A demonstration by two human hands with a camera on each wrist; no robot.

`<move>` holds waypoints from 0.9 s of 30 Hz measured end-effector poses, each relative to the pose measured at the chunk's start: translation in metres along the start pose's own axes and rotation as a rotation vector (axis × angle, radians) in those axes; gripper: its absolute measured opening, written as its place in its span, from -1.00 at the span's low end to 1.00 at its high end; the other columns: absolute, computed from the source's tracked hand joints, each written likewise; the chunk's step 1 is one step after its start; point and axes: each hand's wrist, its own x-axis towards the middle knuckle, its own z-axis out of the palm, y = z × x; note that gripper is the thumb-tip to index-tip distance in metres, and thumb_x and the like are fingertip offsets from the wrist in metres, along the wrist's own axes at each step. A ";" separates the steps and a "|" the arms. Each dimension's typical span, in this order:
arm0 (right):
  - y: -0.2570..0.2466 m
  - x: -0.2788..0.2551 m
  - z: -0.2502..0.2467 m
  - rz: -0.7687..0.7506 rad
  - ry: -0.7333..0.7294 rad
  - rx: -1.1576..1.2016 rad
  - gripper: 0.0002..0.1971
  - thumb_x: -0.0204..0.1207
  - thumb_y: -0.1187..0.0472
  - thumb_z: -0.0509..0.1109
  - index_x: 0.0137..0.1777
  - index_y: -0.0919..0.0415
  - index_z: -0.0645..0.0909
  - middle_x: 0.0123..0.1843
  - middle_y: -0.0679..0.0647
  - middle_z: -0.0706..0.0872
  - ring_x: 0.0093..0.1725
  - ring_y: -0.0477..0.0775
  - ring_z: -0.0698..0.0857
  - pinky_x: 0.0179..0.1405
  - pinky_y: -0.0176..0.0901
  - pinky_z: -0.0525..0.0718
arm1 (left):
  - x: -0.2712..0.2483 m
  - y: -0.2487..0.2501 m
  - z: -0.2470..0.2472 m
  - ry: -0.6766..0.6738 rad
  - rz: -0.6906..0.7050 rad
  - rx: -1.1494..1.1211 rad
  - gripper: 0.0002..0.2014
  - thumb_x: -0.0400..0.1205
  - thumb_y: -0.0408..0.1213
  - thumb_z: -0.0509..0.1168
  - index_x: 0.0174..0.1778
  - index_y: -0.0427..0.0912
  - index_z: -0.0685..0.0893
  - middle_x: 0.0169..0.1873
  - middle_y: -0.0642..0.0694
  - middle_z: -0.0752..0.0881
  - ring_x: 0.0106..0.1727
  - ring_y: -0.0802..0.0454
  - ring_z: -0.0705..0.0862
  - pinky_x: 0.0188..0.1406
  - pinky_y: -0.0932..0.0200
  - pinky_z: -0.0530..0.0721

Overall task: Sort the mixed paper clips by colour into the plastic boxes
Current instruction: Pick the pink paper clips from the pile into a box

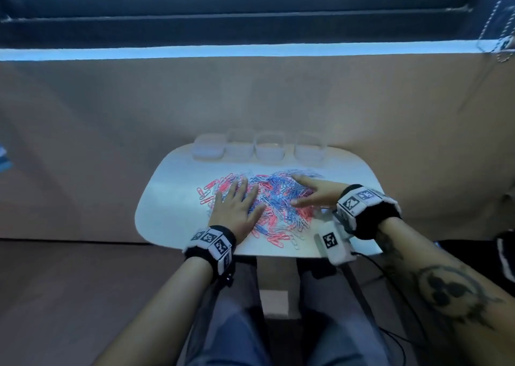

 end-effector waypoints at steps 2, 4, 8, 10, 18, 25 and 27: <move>0.004 -0.001 -0.002 -0.036 0.027 0.054 -0.19 0.56 0.03 0.32 0.66 0.06 -0.11 0.69 -0.01 -0.03 0.65 -0.02 0.06 0.56 -0.19 0.05 | -0.001 0.001 0.000 0.005 0.002 0.001 -0.40 0.69 0.20 -0.24 0.65 0.10 -0.12 0.65 -0.01 -0.20 0.66 0.02 -0.23 0.58 -0.14 -0.23; 0.009 -0.001 -0.002 -0.055 0.043 0.123 -0.23 0.57 0.07 0.31 0.65 0.03 -0.09 0.68 -0.02 0.02 0.63 0.00 0.14 0.58 -0.15 0.07 | -0.002 0.001 0.001 0.001 0.001 0.003 -0.40 0.69 0.19 -0.24 0.65 0.10 -0.12 0.65 -0.01 -0.19 0.66 0.02 -0.22 0.58 -0.13 -0.24; 0.024 0.000 -0.005 -0.053 0.174 0.145 -0.37 0.56 0.15 0.35 0.59 0.07 0.21 0.61 0.04 0.29 0.53 0.08 0.38 0.51 -0.17 0.24 | -0.003 0.000 0.003 0.017 -0.004 0.003 -0.32 0.61 0.30 -0.36 0.65 0.12 -0.07 0.66 0.00 -0.13 0.66 0.03 -0.19 0.59 -0.12 -0.20; 0.029 -0.002 -0.004 -0.038 0.329 0.017 -0.54 0.51 0.22 0.40 0.42 0.19 0.48 0.41 0.15 0.54 0.36 0.14 0.55 0.38 -0.14 0.41 | -0.003 0.001 0.003 0.050 -0.002 0.003 -0.17 0.43 0.32 -0.54 0.64 0.13 -0.03 0.66 0.02 -0.08 0.66 0.05 -0.17 0.58 -0.13 -0.22; 0.014 -0.004 0.023 -0.083 0.291 -0.343 -0.76 0.55 0.11 0.27 0.19 0.06 0.57 0.12 0.02 0.59 0.11 0.09 0.59 0.03 -0.07 0.53 | -0.005 0.006 0.010 0.268 0.045 -0.085 -0.40 0.63 0.08 -0.11 0.40 -0.16 0.57 0.41 -0.19 0.56 0.48 -0.20 0.46 0.38 -0.28 0.37; 0.005 -0.003 0.023 -0.025 0.313 -0.464 -0.75 0.53 -0.08 0.29 -0.05 0.11 0.46 0.03 0.04 0.59 0.09 0.11 0.59 -0.13 -0.15 0.43 | 0.001 0.023 0.006 0.362 -0.020 -0.371 -0.36 0.57 0.12 -0.08 0.36 -0.20 0.61 0.40 -0.20 0.55 0.49 -0.20 0.43 0.42 -0.13 0.36; 0.002 0.000 0.024 0.012 0.310 -0.463 -0.78 0.52 -0.04 0.32 -0.10 0.09 0.42 0.04 0.07 0.61 0.09 0.14 0.59 -0.14 -0.15 0.40 | 0.002 0.030 0.000 0.413 -0.045 -0.425 -0.37 0.57 0.12 -0.07 0.36 -0.19 0.61 0.40 -0.18 0.55 0.49 -0.17 0.42 0.43 -0.10 0.35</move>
